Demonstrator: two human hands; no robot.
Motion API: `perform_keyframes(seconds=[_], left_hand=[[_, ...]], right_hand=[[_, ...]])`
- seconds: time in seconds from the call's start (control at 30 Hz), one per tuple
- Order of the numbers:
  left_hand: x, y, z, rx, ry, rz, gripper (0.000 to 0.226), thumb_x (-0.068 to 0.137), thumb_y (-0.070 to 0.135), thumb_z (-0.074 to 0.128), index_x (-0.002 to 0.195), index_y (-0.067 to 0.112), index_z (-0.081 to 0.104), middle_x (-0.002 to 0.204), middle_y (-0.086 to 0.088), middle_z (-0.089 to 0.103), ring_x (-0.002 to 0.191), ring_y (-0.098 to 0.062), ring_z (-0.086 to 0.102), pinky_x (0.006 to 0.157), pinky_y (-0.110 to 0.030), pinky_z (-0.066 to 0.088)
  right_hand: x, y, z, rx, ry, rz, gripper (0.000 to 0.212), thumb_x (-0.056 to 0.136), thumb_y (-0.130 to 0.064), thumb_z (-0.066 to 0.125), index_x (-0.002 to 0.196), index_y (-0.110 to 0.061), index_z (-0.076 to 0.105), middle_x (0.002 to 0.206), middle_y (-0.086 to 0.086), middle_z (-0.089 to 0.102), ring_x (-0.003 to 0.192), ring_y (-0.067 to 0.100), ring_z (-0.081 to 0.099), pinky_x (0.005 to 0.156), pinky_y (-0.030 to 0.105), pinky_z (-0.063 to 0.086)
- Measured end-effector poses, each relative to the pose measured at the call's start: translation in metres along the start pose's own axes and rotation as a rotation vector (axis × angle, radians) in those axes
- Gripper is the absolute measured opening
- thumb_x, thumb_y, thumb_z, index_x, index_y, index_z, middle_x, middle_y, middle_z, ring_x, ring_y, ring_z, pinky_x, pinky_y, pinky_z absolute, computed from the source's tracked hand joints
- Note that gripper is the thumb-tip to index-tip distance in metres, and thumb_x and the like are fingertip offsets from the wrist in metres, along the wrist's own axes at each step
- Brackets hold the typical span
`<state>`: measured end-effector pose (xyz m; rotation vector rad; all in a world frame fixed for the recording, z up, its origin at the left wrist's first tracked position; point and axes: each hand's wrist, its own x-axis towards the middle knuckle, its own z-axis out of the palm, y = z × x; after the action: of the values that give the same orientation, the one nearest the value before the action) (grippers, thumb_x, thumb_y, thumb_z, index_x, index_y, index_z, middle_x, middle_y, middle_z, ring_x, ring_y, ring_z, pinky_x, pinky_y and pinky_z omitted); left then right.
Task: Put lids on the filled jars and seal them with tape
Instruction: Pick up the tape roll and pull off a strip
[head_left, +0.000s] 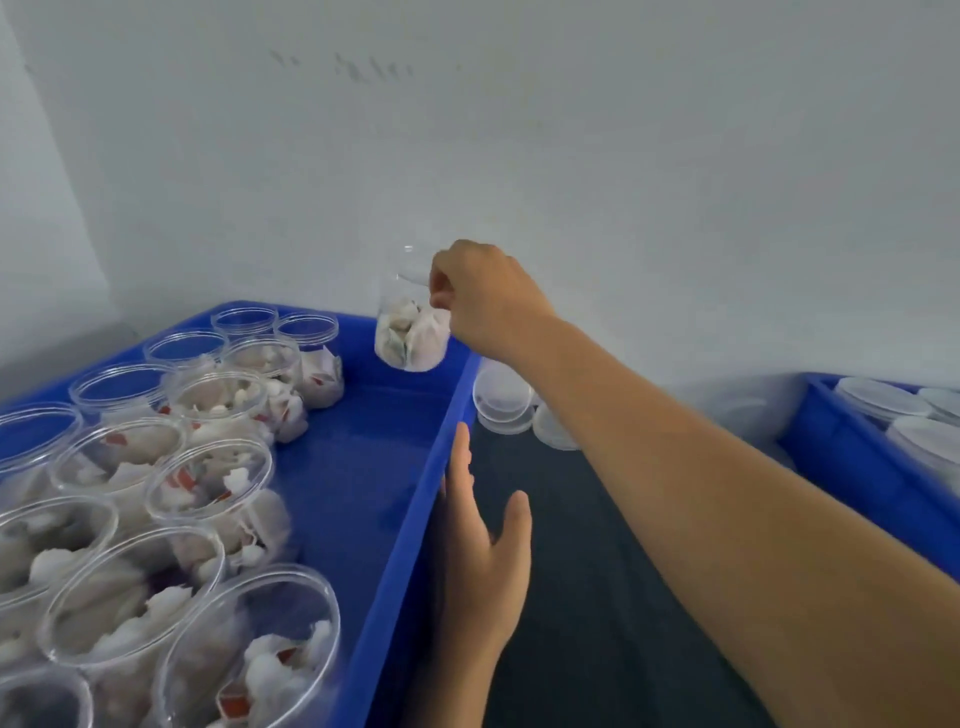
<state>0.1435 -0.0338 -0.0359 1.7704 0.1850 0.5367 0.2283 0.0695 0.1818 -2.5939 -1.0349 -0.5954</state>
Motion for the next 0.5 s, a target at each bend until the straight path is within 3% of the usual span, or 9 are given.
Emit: perform_keyframes(seconds=[0.03, 0.07, 0.1, 0.2, 0.3, 0.4, 0.5], left_hand=[[0.029, 0.001, -0.081, 0.007, 0.048, -0.005, 0.082, 0.101, 0.026, 0.067, 0.164, 0.050, 0.020, 0.160, 0.024, 0.039, 0.142, 0.004, 0.041, 0.119, -0.048, 0.042], [0.015, -0.006, -0.118, 0.023, 0.250, 0.022, 0.084, 0.099, 0.027, 0.070, 0.164, 0.048, 0.020, 0.159, 0.022, 0.040, 0.142, 0.003, 0.043, 0.118, -0.049, 0.043], [-0.001, -0.003, -0.113, -0.008, 0.156, 0.007, 0.088, 0.097, 0.028, 0.073, 0.165, 0.046, 0.020, 0.159, 0.021, 0.041, 0.141, 0.002, 0.045, 0.116, -0.049, 0.045], [-0.013, 0.015, -0.105, -0.003, 0.107, 0.074, 0.102, 0.087, 0.047, 0.080, 0.165, 0.048, 0.014, 0.162, 0.020, 0.038, 0.141, 0.000, 0.045, 0.115, -0.049, 0.047], [-0.015, 0.012, -0.097, -0.062, 0.091, 0.151, 0.113, 0.071, 0.068, 0.078, 0.162, 0.054, 0.012, 0.163, 0.021, 0.034, 0.142, -0.001, 0.045, 0.115, -0.048, 0.048], [-0.022, 0.012, -0.092, -0.060, -0.025, 0.179, 0.115, 0.067, 0.065, 0.088, 0.156, 0.065, 0.014, 0.156, 0.026, 0.041, 0.139, -0.001, 0.049, 0.109, -0.040, 0.051], [-0.024, 0.010, -0.083, -0.066, -0.100, 0.229, 0.107, 0.067, 0.058, 0.092, 0.154, 0.057, 0.030, 0.137, 0.027, 0.060, 0.123, 0.003, 0.062, 0.090, -0.018, 0.055]], right_hand=[[-0.009, 0.006, -0.018, 0.014, 0.052, -0.002, 0.016, 0.098, -0.004, 0.060, 0.097, -0.019, 0.065, 0.102, -0.008, 0.056, 0.097, 0.021, 0.062, 0.077, 0.034, 0.046], [-0.020, 0.013, -0.034, 0.021, 0.098, -0.006, 0.013, 0.099, -0.006, 0.061, 0.098, -0.018, 0.067, 0.102, -0.007, 0.057, 0.097, 0.022, 0.062, 0.078, 0.037, 0.049], [-0.034, 0.022, -0.049, 0.023, 0.136, -0.009, 0.010, 0.099, -0.009, 0.063, 0.098, -0.017, 0.068, 0.103, -0.006, 0.059, 0.096, 0.024, 0.062, 0.080, 0.039, 0.051], [-0.086, 0.047, -0.083, 0.019, 0.171, -0.002, 0.011, 0.099, -0.010, 0.066, 0.095, -0.019, 0.070, 0.101, -0.007, 0.062, 0.091, 0.021, 0.062, 0.080, 0.038, 0.053], [-0.142, 0.061, -0.085, -0.045, 0.042, 0.045, 0.020, 0.096, -0.002, 0.065, 0.093, -0.021, 0.070, 0.098, -0.011, 0.060, 0.086, 0.017, 0.064, 0.076, 0.036, 0.054], [-0.189, 0.063, -0.061, -0.092, -0.148, 0.064, 0.025, 0.091, 0.003, 0.061, 0.095, -0.021, 0.068, 0.099, -0.010, 0.058, 0.089, 0.018, 0.066, 0.076, 0.039, 0.055], [-0.223, 0.064, -0.033, -0.025, -0.207, 0.078, 0.023, 0.089, -0.001, 0.064, 0.099, -0.021, 0.068, 0.103, -0.009, 0.060, 0.092, 0.016, 0.065, 0.079, 0.043, 0.056]])
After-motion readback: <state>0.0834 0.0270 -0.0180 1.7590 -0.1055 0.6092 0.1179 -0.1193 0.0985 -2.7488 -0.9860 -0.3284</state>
